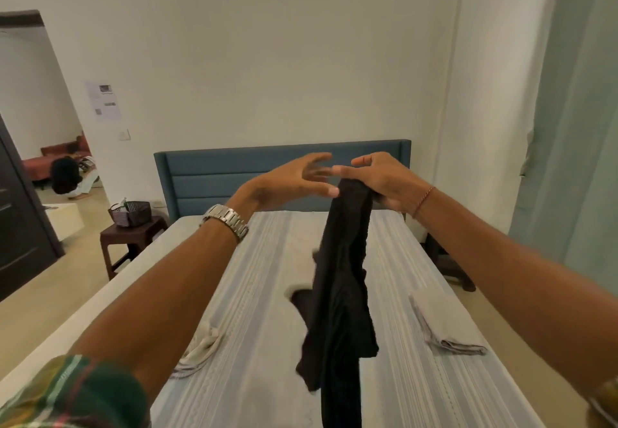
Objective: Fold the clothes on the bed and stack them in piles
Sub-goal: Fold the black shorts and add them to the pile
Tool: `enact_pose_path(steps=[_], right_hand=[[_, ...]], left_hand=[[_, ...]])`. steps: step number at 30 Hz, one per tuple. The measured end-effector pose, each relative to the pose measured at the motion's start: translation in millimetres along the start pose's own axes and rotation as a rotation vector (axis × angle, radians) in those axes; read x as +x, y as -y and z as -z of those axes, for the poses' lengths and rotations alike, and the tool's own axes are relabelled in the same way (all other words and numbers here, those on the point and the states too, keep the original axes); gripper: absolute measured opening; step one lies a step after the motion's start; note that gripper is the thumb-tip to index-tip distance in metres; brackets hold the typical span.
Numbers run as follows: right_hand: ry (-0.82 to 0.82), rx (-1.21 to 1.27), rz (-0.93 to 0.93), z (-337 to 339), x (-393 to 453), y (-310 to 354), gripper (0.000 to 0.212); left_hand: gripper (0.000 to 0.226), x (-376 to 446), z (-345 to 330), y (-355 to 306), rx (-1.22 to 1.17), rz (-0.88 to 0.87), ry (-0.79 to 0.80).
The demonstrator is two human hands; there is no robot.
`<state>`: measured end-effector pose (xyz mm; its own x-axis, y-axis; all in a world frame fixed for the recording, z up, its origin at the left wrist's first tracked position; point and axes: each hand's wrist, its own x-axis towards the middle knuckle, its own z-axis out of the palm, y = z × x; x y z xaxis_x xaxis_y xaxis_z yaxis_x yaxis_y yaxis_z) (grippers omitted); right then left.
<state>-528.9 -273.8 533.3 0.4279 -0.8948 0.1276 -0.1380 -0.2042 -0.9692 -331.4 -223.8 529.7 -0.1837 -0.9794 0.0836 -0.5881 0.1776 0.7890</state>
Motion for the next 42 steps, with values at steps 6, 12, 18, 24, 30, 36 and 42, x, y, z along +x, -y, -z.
enact_pose_path(steps=[6,12,18,24,30,36,42], right_hand=[[-0.239,0.226,-0.042,-14,12,-11,0.006],[-0.182,0.511,-0.068,-3,1,2,0.024],[-0.258,0.649,-0.076,17,-4,7,0.019],[-0.201,0.524,0.014,44,-10,-5,0.043],[-0.219,-0.396,0.086,52,-6,-34,0.083],[-0.396,-1.110,0.185,13,-7,-55,0.084],[-0.005,-0.691,0.435,4,-10,-67,0.035]], left_hand=[[0.084,12,-44,-14,0.258,0.033,-0.281],[0.042,23,-69,11,0.373,0.015,-0.382],[0.019,27,-77,32,0.197,0.062,-0.143],[0.008,25,-69,43,0.128,0.022,-0.357],[0.008,28,-36,17,0.204,-0.088,-0.368],[0.017,25,-21,-4,0.347,-0.164,-0.315],[0.008,22,-17,-5,0.533,-0.142,-0.232]])
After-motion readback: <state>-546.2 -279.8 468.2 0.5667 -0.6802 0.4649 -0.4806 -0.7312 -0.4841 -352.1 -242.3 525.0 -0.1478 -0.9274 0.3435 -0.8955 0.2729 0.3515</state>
